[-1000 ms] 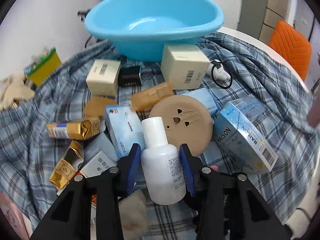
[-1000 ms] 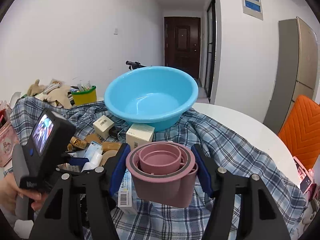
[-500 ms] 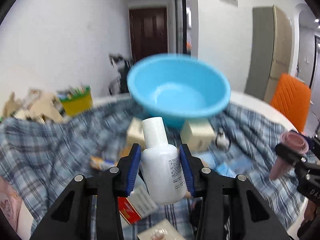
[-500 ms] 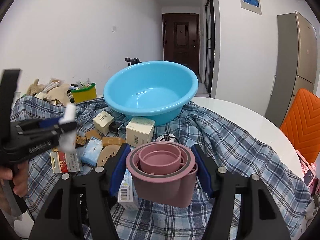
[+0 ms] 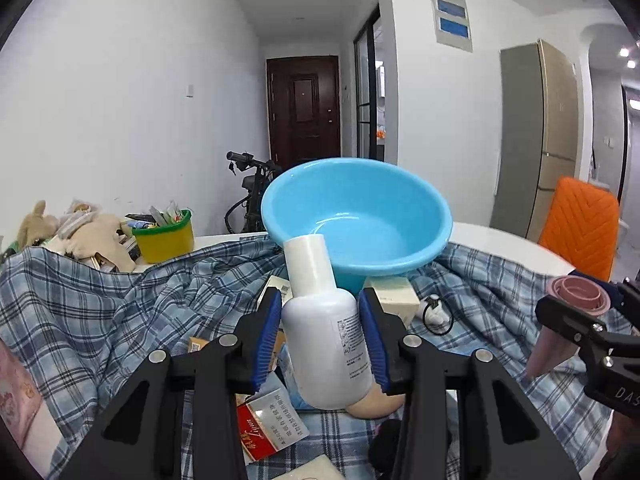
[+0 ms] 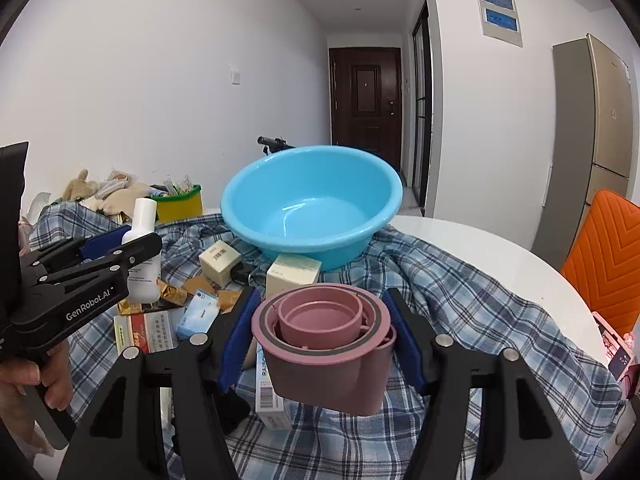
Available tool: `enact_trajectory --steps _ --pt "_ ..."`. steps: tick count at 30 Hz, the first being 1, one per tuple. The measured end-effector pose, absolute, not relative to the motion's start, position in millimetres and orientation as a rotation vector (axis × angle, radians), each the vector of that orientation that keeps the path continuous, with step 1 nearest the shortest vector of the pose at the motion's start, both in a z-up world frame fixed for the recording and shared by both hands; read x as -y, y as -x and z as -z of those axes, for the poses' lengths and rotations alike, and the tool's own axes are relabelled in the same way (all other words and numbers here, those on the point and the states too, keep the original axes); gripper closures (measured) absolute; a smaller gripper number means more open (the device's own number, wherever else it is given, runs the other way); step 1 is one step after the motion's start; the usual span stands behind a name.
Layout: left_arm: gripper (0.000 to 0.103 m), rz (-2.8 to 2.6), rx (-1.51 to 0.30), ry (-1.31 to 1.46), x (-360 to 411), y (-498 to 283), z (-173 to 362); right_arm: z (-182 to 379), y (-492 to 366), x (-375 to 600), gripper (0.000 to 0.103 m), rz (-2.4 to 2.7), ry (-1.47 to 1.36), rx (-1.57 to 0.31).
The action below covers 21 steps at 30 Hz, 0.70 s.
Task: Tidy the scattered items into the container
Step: 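Carry the white bottle and pink cups toward the blue basin with both tools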
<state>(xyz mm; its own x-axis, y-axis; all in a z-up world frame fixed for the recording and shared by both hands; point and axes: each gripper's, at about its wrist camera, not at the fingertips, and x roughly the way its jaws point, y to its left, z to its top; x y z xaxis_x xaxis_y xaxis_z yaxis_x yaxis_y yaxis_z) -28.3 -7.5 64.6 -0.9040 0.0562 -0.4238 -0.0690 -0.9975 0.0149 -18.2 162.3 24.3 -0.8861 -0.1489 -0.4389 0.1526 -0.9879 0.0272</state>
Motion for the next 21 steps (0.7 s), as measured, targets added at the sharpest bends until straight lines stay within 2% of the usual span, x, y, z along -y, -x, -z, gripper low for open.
enact_trajectory --steps 8,16,21 --pt "0.061 -3.039 -0.091 0.553 3.8 27.2 -79.4 -36.6 24.1 -163.3 0.042 2.931 -0.625 0.006" --pt "0.061 -2.972 0.078 0.62 15.9 39.9 -91.6 -53.3 26.5 -159.3 0.042 2.944 -0.55 -0.025" --pt "0.061 -3.004 -0.01 0.615 10.2 43.1 -99.5 -62.8 28.3 -155.1 0.042 2.941 -0.512 -0.034"
